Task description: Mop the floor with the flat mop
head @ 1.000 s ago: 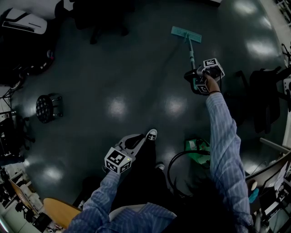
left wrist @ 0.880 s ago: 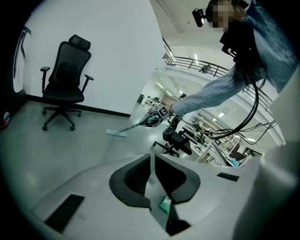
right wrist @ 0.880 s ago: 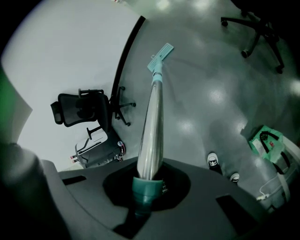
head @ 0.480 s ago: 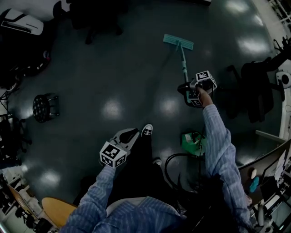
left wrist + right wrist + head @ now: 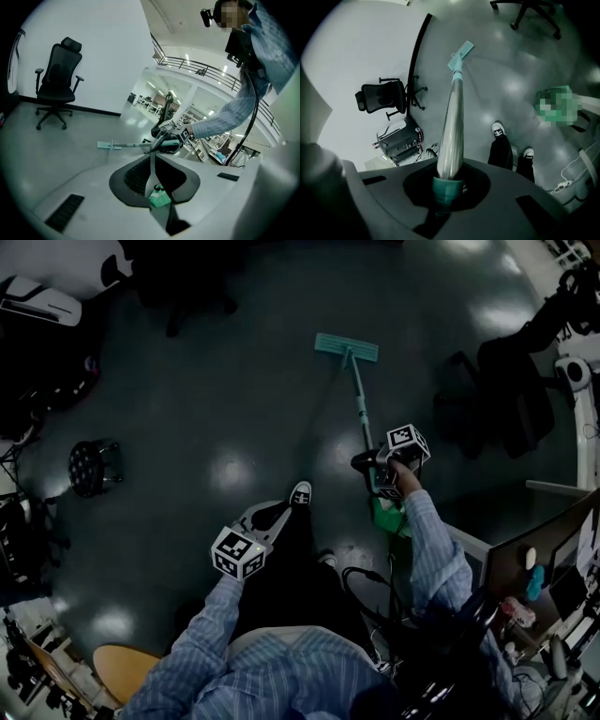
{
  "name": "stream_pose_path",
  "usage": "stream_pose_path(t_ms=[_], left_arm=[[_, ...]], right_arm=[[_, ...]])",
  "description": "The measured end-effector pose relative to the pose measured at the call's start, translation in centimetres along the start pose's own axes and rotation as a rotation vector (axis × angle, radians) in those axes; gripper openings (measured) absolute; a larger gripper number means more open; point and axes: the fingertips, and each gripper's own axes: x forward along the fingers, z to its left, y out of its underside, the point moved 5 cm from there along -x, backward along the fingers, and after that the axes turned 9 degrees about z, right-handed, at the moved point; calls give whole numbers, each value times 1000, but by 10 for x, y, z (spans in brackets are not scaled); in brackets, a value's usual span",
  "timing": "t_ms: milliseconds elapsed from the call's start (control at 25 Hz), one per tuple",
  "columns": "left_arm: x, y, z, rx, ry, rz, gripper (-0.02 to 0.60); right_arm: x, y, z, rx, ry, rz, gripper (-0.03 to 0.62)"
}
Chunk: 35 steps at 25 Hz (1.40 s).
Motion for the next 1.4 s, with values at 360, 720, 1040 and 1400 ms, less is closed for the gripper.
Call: stream_pose_path(t_ms=[360, 720, 1040, 1400], left_arm=[[-21, 7, -68, 50, 27, -37, 31], [-57, 52, -141, 85, 11, -67, 31], [-92, 89, -208, 76, -22, -99, 31], [-104, 129, -253, 79, -3, -106, 31]], right_arm=[[3, 140, -78, 16, -27, 23, 9], [14, 276, -163, 41, -54, 72, 9], [0, 384, -226, 60, -116, 100, 9], [-15, 466, -267, 75, -114, 140, 9]])
